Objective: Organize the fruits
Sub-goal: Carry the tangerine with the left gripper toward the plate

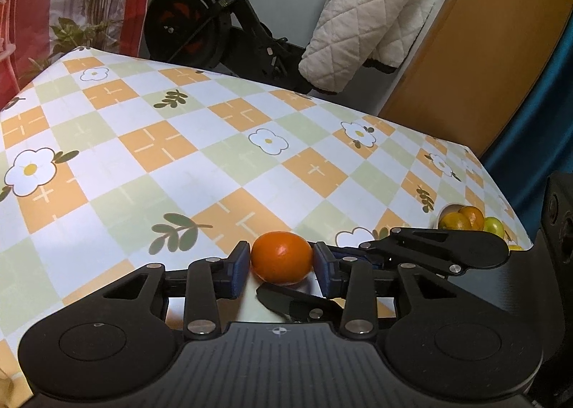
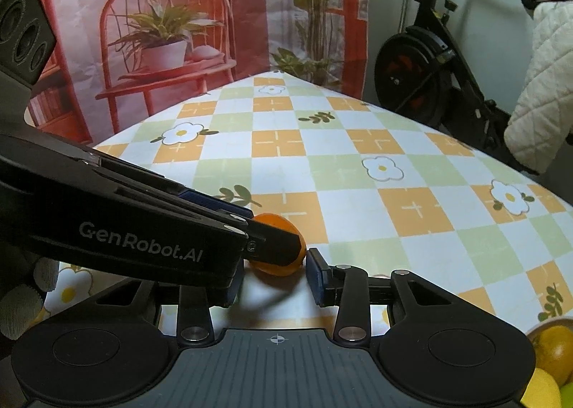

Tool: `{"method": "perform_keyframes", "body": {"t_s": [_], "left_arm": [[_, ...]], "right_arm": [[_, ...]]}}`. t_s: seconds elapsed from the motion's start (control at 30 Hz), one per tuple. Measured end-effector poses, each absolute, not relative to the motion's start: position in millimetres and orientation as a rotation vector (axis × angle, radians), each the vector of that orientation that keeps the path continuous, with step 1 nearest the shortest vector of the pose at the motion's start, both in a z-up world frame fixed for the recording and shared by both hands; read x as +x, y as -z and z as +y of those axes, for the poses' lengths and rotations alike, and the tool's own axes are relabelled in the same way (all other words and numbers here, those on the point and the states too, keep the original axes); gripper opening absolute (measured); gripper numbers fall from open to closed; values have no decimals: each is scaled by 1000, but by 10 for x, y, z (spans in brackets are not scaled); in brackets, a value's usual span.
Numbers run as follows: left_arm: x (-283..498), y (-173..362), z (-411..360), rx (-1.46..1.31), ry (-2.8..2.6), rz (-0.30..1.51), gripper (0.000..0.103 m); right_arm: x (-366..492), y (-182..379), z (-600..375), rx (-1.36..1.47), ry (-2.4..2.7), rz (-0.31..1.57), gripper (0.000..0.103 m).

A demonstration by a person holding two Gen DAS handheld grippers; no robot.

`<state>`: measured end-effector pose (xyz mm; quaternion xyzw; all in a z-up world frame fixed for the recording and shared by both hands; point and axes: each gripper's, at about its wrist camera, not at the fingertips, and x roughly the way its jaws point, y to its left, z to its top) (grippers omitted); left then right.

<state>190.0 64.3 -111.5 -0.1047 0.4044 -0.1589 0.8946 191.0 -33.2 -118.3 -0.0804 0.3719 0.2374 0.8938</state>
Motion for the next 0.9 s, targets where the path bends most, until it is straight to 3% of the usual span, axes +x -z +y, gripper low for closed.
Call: {"method": "perform_keyframes", "body": {"t_s": [0.9], "left_arm": [[1446, 815, 75, -135, 403, 772, 41]], "right_arm": [[1240, 862, -844, -57, -398, 693, 35]]}}
